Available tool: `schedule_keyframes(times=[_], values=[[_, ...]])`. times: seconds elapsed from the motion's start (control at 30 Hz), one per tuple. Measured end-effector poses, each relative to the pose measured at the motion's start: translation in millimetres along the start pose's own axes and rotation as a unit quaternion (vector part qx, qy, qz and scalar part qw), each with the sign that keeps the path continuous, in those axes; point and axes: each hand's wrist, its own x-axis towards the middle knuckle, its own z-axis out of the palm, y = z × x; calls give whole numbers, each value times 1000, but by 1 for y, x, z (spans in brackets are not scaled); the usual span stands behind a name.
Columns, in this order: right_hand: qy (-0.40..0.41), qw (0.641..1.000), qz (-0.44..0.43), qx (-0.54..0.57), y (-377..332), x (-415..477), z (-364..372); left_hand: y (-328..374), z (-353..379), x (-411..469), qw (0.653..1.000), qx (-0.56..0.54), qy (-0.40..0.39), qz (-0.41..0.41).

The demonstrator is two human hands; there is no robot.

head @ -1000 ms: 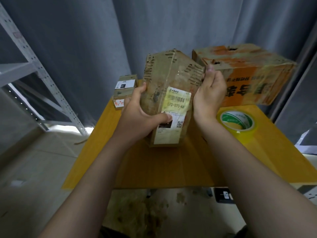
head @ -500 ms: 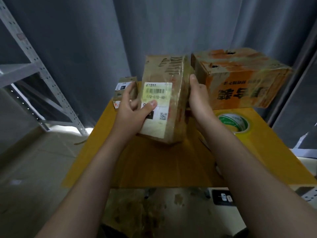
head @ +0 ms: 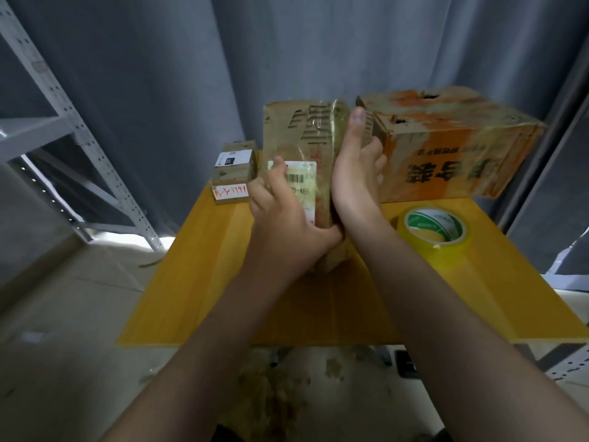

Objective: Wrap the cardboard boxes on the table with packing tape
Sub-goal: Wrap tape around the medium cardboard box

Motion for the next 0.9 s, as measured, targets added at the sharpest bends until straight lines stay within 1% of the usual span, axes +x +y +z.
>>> schedule_keyframes(times=[0.07, 0.13, 0.23, 0.33, 0.43, 0.53, 0.7, 0.77, 0.83, 0.9], values=[[31, 999, -13, -9, 4, -3, 0, 0, 2, -3, 1000, 8, 1, 14], [43, 998, -33, -21, 7, -4, 0, -3, 1, -3, 999, -21, -7, 27], [61, 993, -93, -35, 11, -3, -5, -9, -1, -3, 996, -73, -31, 29], [103, 979, -165, -57, 21, 6, -14, -17, -3, -1, 990, -126, -55, 13], [145, 974, -174, -25, 25, 19, -23, -23, -6, 2, 974, -207, -90, -16], [167, 971, -171, 31, 28, 28, -27, -28, -8, 2, 967, -228, -110, -20], [156, 976, -139, 68, 29, 29, -33, -36, -8, 2, 954, -270, -128, -13], [135, 980, -129, 74, 29, 28, -37, -38, -9, 3, 952, -277, -130, -15], [95, 986, -104, 89, 27, 25, -38, -43, -10, 4, 949, -289, -128, -21], [13, 990, -34, 133, 24, 25, -40, -48, -12, 7, 943, -302, -132, -28]])
